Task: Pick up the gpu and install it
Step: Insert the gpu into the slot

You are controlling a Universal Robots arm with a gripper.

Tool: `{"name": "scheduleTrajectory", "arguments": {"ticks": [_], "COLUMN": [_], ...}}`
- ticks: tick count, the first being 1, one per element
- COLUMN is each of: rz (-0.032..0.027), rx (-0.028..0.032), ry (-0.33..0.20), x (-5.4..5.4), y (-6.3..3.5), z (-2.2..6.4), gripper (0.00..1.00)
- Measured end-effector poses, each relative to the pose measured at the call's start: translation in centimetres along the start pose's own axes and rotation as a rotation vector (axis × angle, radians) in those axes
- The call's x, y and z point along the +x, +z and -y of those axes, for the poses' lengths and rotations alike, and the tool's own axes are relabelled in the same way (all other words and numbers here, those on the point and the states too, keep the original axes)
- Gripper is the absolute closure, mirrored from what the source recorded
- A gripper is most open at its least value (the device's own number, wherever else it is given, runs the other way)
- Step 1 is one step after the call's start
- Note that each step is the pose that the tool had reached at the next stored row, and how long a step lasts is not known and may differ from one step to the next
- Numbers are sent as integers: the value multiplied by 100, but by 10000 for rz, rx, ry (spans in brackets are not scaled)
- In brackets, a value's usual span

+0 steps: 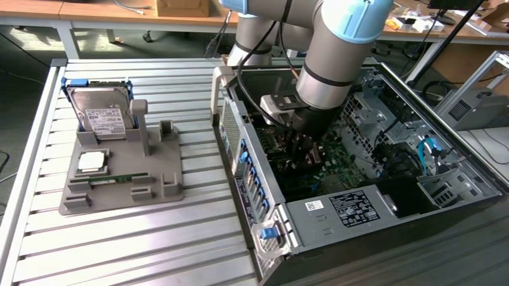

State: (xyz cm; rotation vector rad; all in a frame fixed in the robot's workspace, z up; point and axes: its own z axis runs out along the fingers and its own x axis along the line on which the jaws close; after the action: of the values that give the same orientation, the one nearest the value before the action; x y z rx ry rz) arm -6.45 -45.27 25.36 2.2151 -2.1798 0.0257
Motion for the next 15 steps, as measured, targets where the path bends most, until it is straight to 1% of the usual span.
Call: {"name": "scheduleTrajectory", "arguments": {"ticks": [3,5,7,8,9,10,13,15], "rz": [24,3,2,-71,-118,-134,-135,-117], "rx": [12,2,1,-1,-3,-4,-5,-10], "ry": [1,0,0,0,1,3,17,24], "x": [-1,3,3,3,1,-3,-5,-6], "y": [-40,-82,-83,-85,-85,-83,-81,-81], "z": [0,-1,-1,0,1,1,1,6], "gripper": [73,73,73,73,73,73,73,73]}}
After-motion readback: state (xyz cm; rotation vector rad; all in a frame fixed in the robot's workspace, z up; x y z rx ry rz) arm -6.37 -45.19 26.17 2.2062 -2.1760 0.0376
